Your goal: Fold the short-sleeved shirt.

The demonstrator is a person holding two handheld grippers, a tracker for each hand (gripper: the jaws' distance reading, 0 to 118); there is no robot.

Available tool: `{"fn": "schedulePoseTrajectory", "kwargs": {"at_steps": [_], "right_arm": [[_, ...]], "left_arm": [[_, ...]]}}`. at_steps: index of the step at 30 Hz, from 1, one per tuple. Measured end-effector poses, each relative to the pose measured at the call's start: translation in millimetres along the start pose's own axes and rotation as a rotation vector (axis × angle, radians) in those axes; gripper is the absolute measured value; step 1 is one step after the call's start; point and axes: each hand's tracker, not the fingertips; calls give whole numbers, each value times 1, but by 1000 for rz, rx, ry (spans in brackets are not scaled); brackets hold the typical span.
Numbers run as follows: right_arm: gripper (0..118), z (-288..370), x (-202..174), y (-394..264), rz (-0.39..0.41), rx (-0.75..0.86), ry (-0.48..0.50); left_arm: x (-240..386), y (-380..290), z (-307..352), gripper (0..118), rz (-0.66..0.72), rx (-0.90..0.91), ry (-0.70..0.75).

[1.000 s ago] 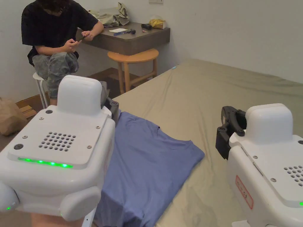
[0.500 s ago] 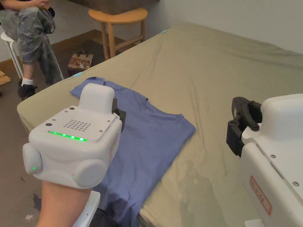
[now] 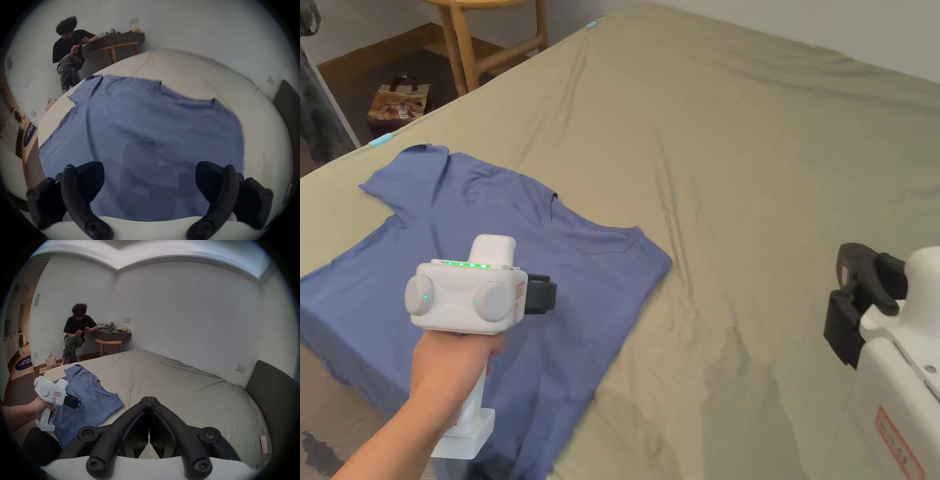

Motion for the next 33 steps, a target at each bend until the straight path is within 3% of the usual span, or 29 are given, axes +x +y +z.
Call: {"fn": "schedulePoseTrajectory", "kwargs": {"at_steps": [9, 10, 11, 12, 13, 15, 16, 21, 27, 33], "right_arm": [[1, -13, 0, -6, 1, -29, -15], [1, -13, -1, -6, -2, -31, -14], [1, -14, -1, -7, -5, -34, -10], [1, -14, -2, -7, -6, -39, -7], [1, -13, -2, -7, -5, -40, -7], [1, -9, -3, -7, -1, -42, -8], [1, -7, -4, -6, 2, -40, -7], [1, 10, -1, 0, 10, -26, -9], [1, 39, 12, 9, -18, 11, -28], [1, 79, 26, 16, -61, 116, -83]], "left_arm": [[1, 1, -34, 110, 2, -68, -1], [3, 0, -32, 99, -16, -58, 0], [5, -1, -28, 79, -43, -23, -8], [7, -2, -20, 46, -64, 20, -14], [9, -3, -13, 0, -82, 67, -22], [8, -7, -13, 0, -110, 84, 86], [0, -9, -20, 0, -49, 57, -22], [-24, -8, -4, 0, 47, 118, -117], [-56, -8, 82, 0, 190, 378, -210], [-66, 11, 201, 0, 189, 625, -171]]}}
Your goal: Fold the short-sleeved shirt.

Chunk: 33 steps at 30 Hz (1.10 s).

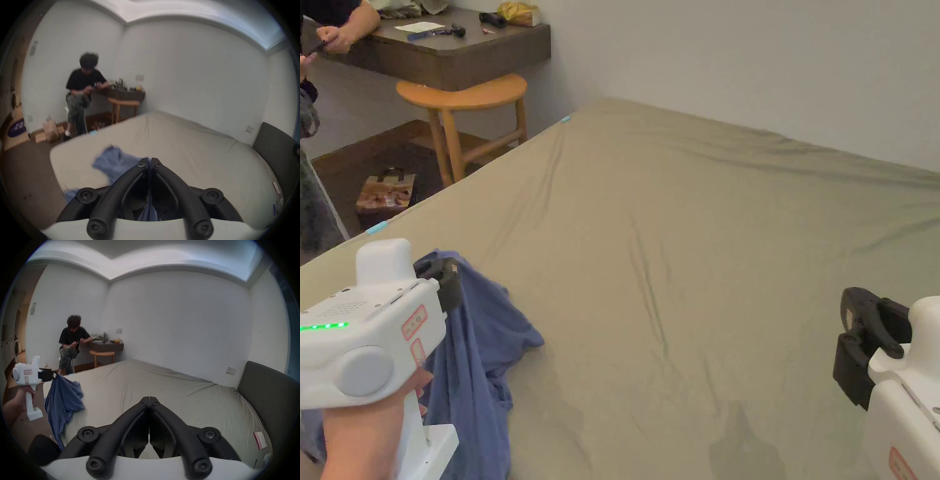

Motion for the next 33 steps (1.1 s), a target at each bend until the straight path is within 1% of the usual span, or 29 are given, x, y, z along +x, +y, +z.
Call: {"fn": "schedulePoseTrajectory", "kwargs": {"at_steps": [2, 6, 10, 12, 17, 22, 24, 26, 30, 33], "right_arm": [[1, 14, 5, 5, -24, 33, -13], [1, 37, 16, 15, -45, 75, -27], [1, 61, 27, 16, -71, 120, -56], [1, 71, 33, 15, -80, 135, -75], [1, 91, 55, 13, -103, 153, -125], [1, 109, 82, 9, -124, 158, -190], [1, 116, 93, 6, -132, 156, -217], [1, 121, 101, 1, -133, 151, -251], [1, 127, 118, -9, -114, 120, -311], [1, 127, 130, -17, -124, 96, -346]], "left_arm": [[15, 35, 28, 0, -69, 104, 15], [55, 107, 80, 0, -231, 295, -23], [92, 166, 114, 0, -386, 441, -43], [108, 189, 122, 0, -447, 470, -64], [148, 227, 135, 0, -506, 525, -135], [187, 237, 128, 0, -555, 528, -235], [202, 234, 119, 0, -549, 513, -301], [223, 229, 108, 0, -553, 494, -331], [273, 202, 82, 0, -597, 444, -469], [318, 161, 58, 0, -629, 383, -581]]}}
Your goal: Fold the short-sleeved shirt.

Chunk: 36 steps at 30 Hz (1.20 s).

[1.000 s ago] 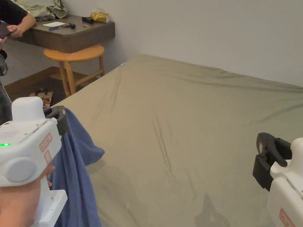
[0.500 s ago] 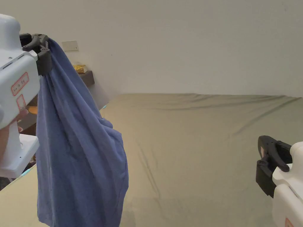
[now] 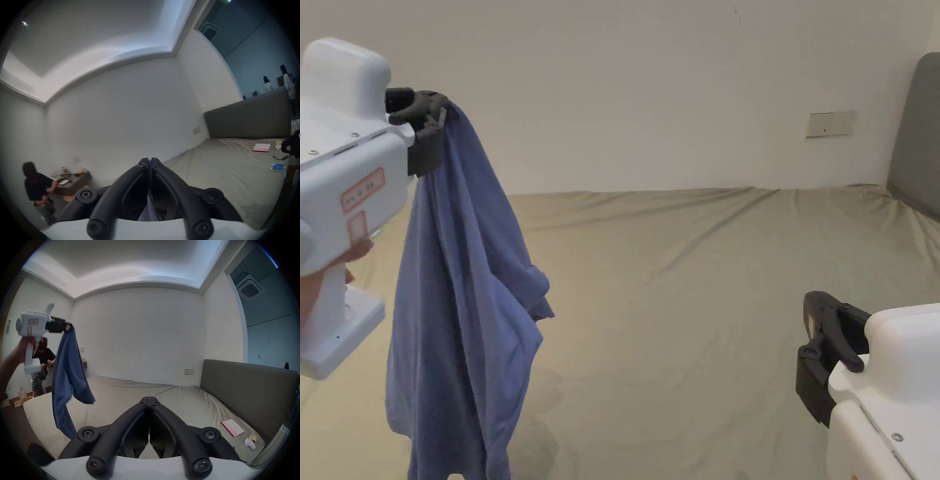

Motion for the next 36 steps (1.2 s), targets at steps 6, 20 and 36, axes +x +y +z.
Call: {"fn": "schedulePoseTrajectory", "kwargs": {"at_steps": [6, 20, 36], "right_arm": [[1, -18, 18, -20, 8, -66, -46], [1, -74, 57, -91, 8, -272, -100], [1, -64, 18, -37, 41, -181, 66]], "left_arm": [[137, -99, -82, 0, 93, -204, -294], [363, -314, -67, 0, -67, -742, -552], [161, -158, 16, 117, 387, -386, -170]]}}
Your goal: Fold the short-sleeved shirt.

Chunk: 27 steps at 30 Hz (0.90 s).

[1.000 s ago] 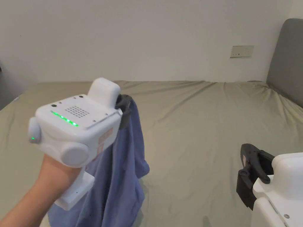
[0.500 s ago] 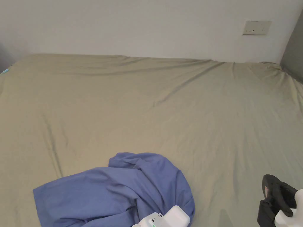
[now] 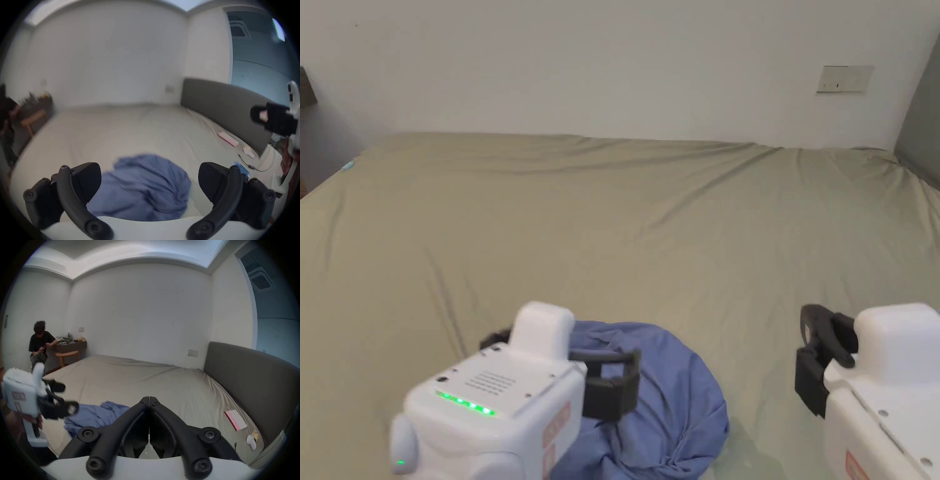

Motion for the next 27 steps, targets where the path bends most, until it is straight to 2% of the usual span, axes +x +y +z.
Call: {"fn": "schedulePoseTrajectory", "kwargs": {"at_steps": [5, 10, 12, 13, 14, 16, 27], "right_arm": [[1, 12, -32, 39, 47, 87, 68], [1, 26, -59, 66, 85, 154, 105], [1, 32, -68, 72, 105, 180, 109], [1, 34, -72, 75, 120, 194, 104], [1, 35, -76, 76, 132, 205, 96], [1, 37, -82, 79, 144, 217, 88], [1, 24, -99, 78, 166, 210, 104]], "left_arm": [[-2, 49, 88, 117, -111, 317, 288], [-16, 65, 127, 116, -110, 386, 422], [-19, 66, 134, 111, -115, 381, 442], [-20, 66, 137, 93, -120, 385, 448], [-21, 65, 138, 66, -122, 393, 462], [-24, 65, 140, 1, -129, 394, 463], [-31, 66, 136, 0, -155, 390, 463]]}}
